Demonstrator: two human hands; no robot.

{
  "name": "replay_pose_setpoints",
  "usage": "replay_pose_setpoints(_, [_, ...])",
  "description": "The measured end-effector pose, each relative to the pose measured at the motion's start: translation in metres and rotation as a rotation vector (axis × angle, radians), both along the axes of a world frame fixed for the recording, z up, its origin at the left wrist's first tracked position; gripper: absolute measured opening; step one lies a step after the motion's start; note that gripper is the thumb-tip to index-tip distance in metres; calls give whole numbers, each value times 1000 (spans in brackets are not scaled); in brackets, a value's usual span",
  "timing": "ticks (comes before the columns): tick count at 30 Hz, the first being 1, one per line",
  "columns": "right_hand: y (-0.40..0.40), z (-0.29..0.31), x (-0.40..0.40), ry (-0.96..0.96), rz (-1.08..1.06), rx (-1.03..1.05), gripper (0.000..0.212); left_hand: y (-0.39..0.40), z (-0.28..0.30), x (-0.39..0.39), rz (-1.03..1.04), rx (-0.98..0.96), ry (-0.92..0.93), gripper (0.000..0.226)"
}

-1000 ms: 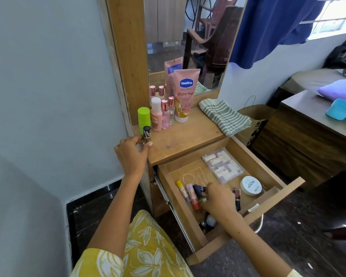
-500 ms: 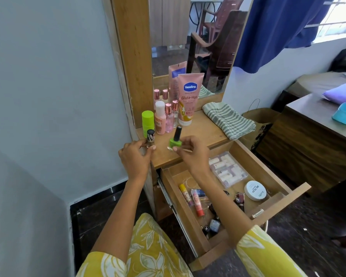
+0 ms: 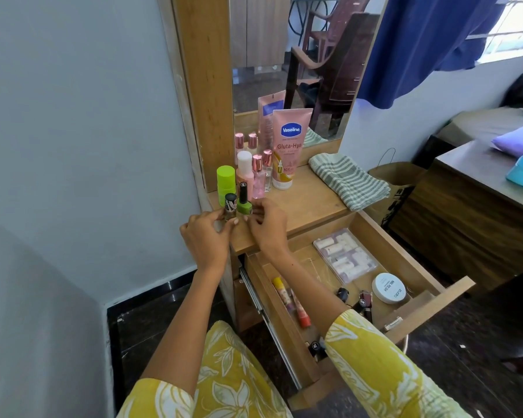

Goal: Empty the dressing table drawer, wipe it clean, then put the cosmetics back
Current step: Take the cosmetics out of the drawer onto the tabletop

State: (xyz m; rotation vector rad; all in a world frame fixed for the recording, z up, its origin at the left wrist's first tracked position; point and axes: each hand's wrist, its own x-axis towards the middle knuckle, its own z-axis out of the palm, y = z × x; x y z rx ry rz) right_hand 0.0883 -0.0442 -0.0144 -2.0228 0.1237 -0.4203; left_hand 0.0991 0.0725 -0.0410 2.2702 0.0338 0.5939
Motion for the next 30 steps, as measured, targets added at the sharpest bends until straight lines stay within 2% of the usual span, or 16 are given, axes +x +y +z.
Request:
replay_pose_setpoints(4, [-17,5,-17,27,40,-35,36,0,3,-6,-1,-71,6,39])
replay_pose_setpoints(7, [-44,7,-43,-13,76,-99,23,1,5,-22,35,-117,4,45])
replay_pose_setpoints(11, [-82,-2,-76,92,189,-345,5,-5,5,-54,16,22,-103,29])
replay_pose_setpoints(15, [-102,-15,-96,432,248,-556,10,-18,-3,-75,-130,184,-162,23])
replay_pose_setpoints(18, [-109,-14,-106,528,297,-716,14,-25,-9,-82,-198,269,-99,28])
replay_pose_setpoints(24, [-114,-5,-121,728,601,-1133,33,-30,-15,-85,-208,446,-22,43])
replay_pose_setpoints(30, [-112,-18,-127,611,775,-1334,34,-33,-15,-88,-177,513,-7,51])
